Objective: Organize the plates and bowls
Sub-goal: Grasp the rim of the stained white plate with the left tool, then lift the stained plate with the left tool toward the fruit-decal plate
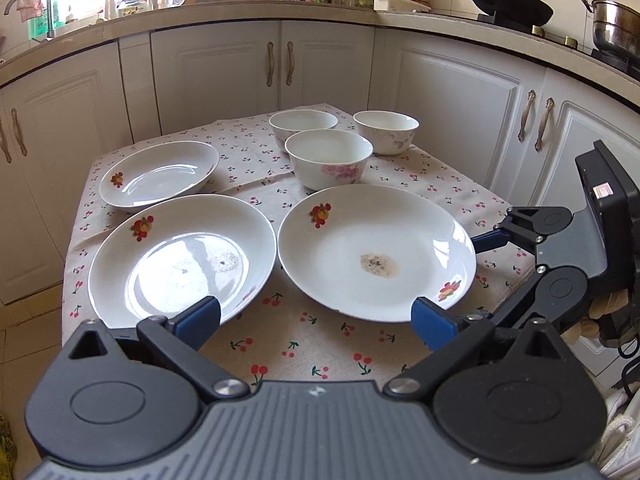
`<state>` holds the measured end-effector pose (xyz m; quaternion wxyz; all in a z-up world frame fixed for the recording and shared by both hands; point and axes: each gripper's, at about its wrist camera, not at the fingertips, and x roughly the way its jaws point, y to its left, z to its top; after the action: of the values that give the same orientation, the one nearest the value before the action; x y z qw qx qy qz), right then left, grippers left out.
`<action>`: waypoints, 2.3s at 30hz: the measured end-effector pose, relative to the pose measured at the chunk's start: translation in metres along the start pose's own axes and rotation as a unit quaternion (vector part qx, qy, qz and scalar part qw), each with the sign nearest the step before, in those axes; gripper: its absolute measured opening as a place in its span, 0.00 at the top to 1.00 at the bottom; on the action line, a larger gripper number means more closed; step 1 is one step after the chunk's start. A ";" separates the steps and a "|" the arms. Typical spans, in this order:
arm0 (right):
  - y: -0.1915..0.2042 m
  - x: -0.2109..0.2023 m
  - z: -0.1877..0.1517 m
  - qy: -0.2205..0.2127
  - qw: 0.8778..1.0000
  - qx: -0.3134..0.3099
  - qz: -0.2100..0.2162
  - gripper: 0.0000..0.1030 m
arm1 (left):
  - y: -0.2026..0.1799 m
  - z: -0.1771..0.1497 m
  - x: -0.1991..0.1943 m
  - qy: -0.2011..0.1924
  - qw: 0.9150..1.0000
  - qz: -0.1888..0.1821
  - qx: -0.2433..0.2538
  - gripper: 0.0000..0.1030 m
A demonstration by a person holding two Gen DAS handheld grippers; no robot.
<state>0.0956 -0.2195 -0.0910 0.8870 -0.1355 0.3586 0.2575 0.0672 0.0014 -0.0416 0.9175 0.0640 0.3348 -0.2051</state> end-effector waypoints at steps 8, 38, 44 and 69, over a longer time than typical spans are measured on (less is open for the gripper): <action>-0.005 0.006 0.001 -0.011 1.000 -0.003 0.022 0.00 | -0.003 0.029 0.031 0.016 0.999 -0.025 0.032 0.02; -0.005 0.006 -0.002 -0.028 0.999 -0.009 0.030 0.00 | -0.004 0.094 0.172 0.176 0.968 -0.145 0.101 0.02; -0.005 0.007 -0.001 -0.027 0.999 -0.009 0.030 0.00 | 0.003 0.092 0.179 0.189 0.965 -0.161 0.083 0.01; -0.004 0.006 -0.001 -0.043 0.999 -0.020 0.020 0.00 | 0.011 0.105 0.185 0.269 0.934 -0.211 0.108 0.01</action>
<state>0.1011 -0.2213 -0.0959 0.8933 -0.1351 0.3171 0.2884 0.2610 -0.0770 -0.0798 0.7163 0.1435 0.5506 -0.4039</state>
